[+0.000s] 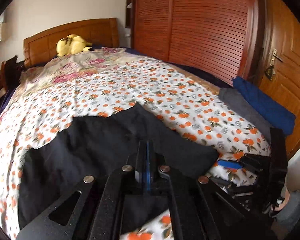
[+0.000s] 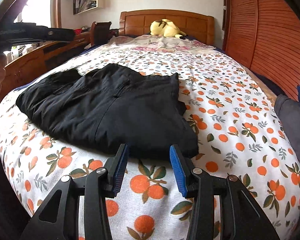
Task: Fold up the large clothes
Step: 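Grasp the folded edge with the left tool and fold it over, then open the left tool and withdraw it from the coat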
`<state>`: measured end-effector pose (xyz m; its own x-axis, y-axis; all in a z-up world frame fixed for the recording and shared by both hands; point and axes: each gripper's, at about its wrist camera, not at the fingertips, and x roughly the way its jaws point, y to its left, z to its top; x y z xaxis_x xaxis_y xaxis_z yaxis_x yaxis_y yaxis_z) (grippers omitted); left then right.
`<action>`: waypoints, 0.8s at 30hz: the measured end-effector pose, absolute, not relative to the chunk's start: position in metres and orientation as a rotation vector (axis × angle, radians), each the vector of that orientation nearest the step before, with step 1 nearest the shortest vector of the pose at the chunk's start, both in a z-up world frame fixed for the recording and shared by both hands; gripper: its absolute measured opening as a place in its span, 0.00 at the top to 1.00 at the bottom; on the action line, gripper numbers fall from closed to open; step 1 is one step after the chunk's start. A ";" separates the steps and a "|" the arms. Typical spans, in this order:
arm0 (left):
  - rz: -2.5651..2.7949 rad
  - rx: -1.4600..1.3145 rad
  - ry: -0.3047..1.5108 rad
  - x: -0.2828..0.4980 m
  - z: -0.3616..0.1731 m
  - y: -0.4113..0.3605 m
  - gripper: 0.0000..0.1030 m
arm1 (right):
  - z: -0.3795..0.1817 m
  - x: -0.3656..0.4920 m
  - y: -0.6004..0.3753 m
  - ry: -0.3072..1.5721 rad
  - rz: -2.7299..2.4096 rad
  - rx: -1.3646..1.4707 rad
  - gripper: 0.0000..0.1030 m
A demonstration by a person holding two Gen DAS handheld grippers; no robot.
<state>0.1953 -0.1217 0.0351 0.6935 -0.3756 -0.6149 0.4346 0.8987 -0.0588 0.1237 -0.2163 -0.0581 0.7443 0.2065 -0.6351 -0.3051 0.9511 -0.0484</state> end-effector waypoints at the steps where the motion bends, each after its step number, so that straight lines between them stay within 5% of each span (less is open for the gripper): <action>1: -0.427 0.093 0.669 0.191 0.032 -0.107 1.00 | -0.059 0.125 -0.212 0.675 0.288 -0.157 0.57; 14: -0.097 -0.016 0.872 0.166 -0.080 0.083 0.86 | -0.057 0.146 -0.129 0.649 0.453 -0.191 0.57; 24: -0.142 0.026 0.842 0.162 -0.097 0.085 0.86 | -0.063 0.174 -0.065 0.657 0.547 -0.271 0.57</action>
